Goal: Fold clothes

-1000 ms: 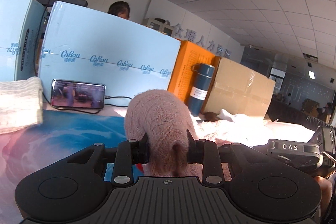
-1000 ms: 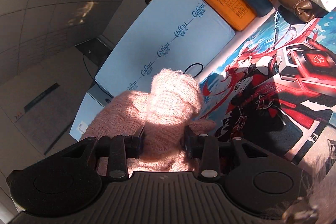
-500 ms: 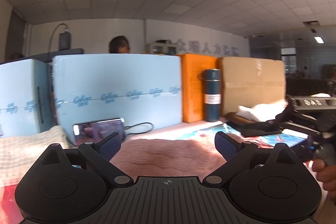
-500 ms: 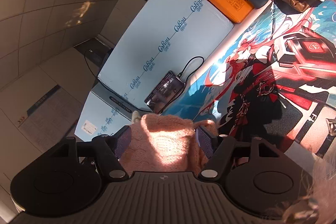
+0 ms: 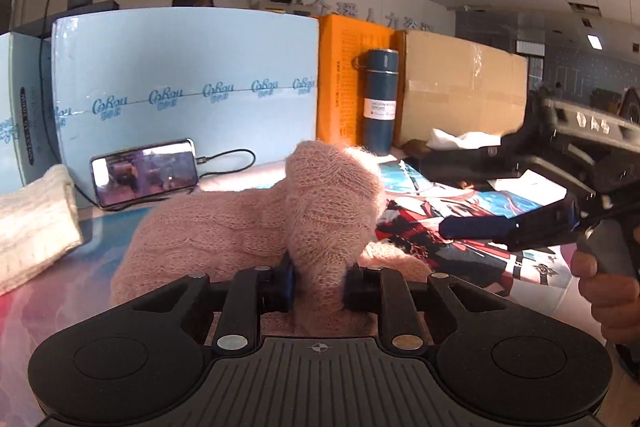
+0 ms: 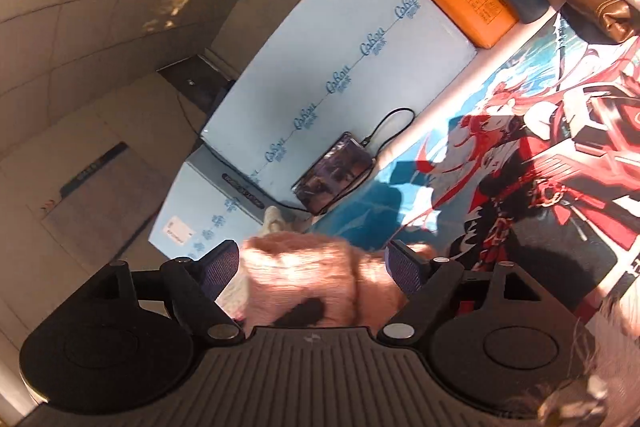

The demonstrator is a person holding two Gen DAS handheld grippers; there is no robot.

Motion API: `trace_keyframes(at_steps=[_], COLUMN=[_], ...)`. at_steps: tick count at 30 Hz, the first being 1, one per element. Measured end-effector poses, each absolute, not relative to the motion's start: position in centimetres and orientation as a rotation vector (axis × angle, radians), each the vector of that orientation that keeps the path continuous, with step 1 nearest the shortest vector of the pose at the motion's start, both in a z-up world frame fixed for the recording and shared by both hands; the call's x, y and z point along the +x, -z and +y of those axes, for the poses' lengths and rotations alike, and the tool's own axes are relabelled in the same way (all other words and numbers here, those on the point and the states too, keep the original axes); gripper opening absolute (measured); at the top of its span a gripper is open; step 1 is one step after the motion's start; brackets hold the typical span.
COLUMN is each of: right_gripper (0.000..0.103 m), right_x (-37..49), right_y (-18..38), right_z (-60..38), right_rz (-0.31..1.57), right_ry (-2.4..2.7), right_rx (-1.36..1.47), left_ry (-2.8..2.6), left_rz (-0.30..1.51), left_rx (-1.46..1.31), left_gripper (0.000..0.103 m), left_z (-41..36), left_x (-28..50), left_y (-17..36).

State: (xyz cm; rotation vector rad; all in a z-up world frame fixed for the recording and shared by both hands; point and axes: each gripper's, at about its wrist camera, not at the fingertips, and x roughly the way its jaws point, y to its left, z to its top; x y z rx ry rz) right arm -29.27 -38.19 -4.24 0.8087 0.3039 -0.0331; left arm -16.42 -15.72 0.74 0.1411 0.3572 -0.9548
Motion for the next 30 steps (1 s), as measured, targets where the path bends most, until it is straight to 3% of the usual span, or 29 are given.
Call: trace_keyframes(at_steps=[5,7,8,15,19,22,24,27,30], right_gripper=[0.077,0.054,0.025,0.015,0.015,0.015,0.015,0.015,0.015], right_x=[-26.2,-25.4,-24.8,-24.8,-25.7,-26.5,-26.8,-27.1,-27.3], right_y=[6.4,6.3,6.4,3.3,1.1,1.0,1.6,3.0,4.1], right_z=[-35.8,-34.4,-33.8,-35.4,-39.1,-42.1,-43.7,-44.9,-45.3], right_rz=[0.485,0.494,0.517,0.341,0.253,0.248,0.276,0.320,0.341], right_ry=[0.098,0.106,0.101,0.221,0.404,0.490,0.511,0.523,0.524], right_rx=[0.668,0.574,0.538,0.376,0.332,0.367,0.405,0.441,0.472], left_ry=[0.834,0.787,0.767,0.670,0.764,0.734,0.690,0.534,0.504], left_rz=[0.274,0.245,0.233,0.161,0.262,0.359,0.410,0.378,0.217], left_rx=[0.061,0.052,0.047,-0.052,-0.202,-0.120,-0.036,0.142,0.239], left_gripper=[0.018,0.018,0.017,0.017,0.017,0.019,0.023,0.039,0.076], left_z=[-11.8,-10.7,-10.2,-7.4,-6.8,-8.6,-10.0,-12.1,-13.1], left_x=[-15.2,-15.0,-14.8,-12.2,-9.5,-8.1,-7.5,-7.8,-10.5], left_y=[-2.3,-2.7,-2.9,-5.0,-4.1,-2.3,-1.2,-0.2,-0.6])
